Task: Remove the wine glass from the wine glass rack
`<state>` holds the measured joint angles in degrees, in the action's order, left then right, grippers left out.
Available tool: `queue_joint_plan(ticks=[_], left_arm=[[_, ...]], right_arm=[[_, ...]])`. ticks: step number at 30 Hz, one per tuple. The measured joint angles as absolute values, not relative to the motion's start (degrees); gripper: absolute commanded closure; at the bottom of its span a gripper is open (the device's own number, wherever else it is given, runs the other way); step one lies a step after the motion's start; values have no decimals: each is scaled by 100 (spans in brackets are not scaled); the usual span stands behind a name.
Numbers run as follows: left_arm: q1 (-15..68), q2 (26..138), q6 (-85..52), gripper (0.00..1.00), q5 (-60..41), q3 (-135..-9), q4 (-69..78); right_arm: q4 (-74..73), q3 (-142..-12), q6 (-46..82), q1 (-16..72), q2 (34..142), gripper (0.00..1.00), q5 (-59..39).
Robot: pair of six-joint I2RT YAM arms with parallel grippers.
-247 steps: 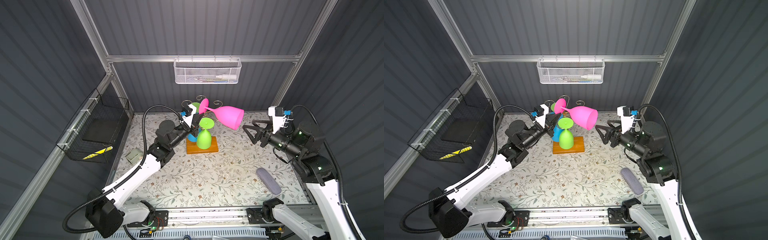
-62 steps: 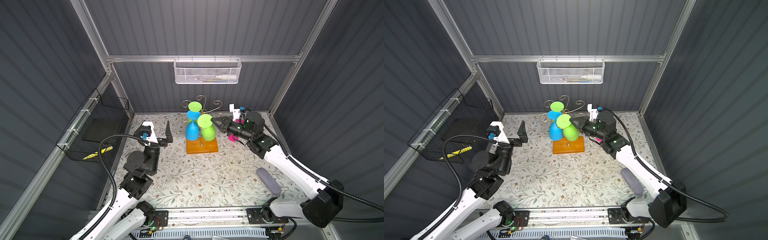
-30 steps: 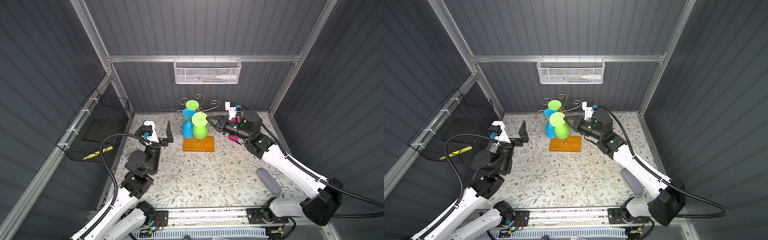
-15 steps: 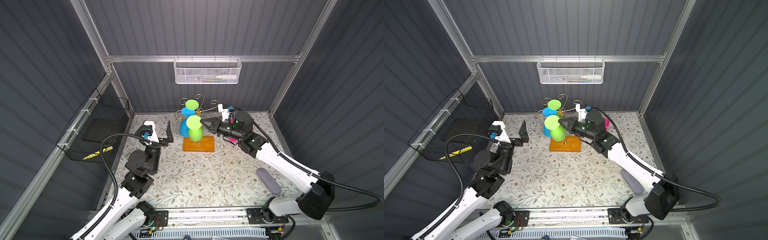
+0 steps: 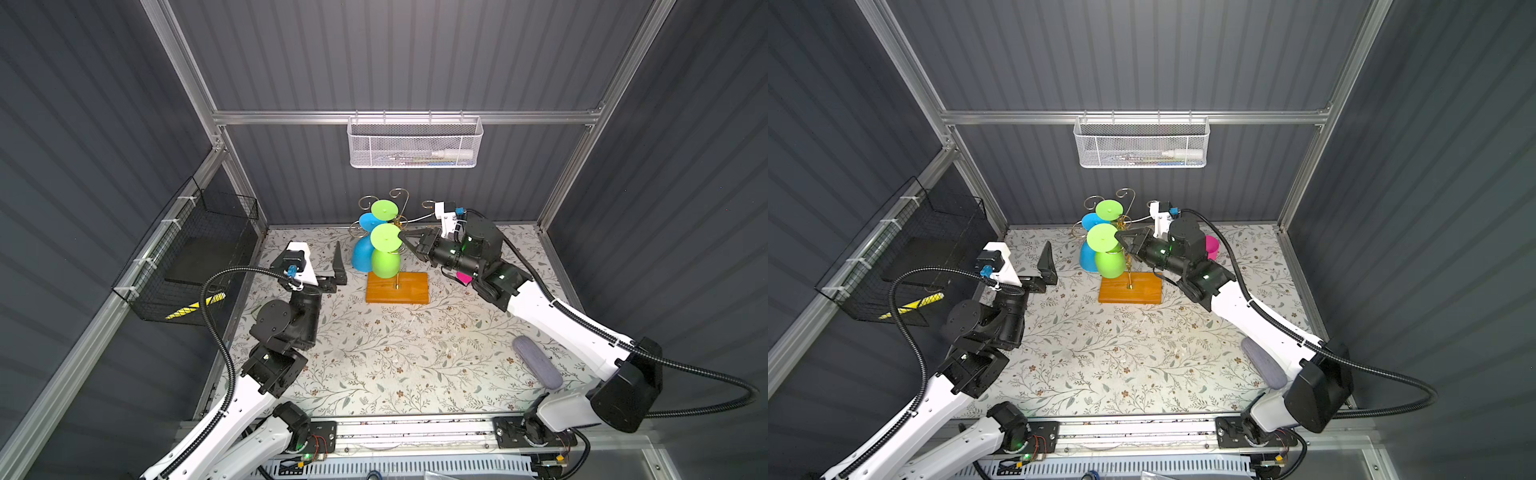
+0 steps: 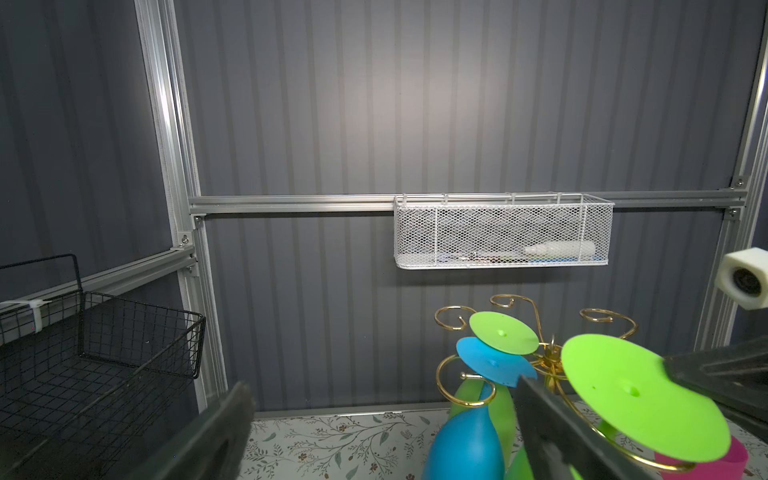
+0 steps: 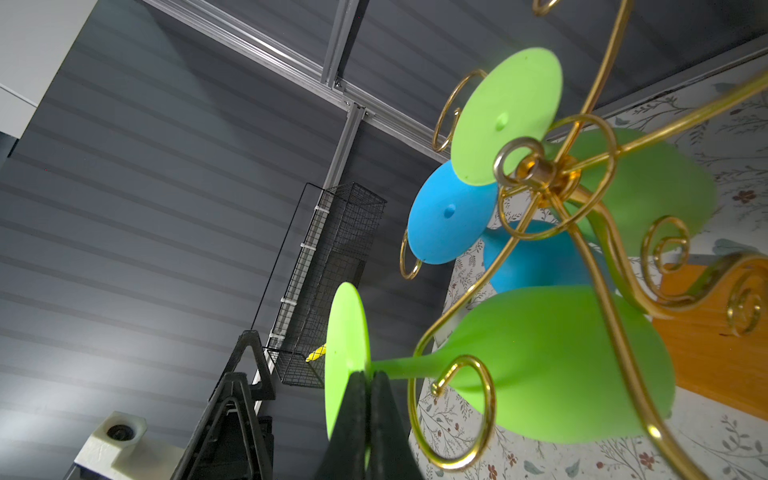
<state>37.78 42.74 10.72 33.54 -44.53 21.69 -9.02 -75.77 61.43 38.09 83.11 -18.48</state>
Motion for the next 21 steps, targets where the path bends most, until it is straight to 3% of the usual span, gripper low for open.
queue_joint_plan(ticks=[21], left_arm=[[3778,4322,1100,0,3415,-4456,2196]], right_arm=[[-943,-7695,6012,3809,8578,100,-1345]])
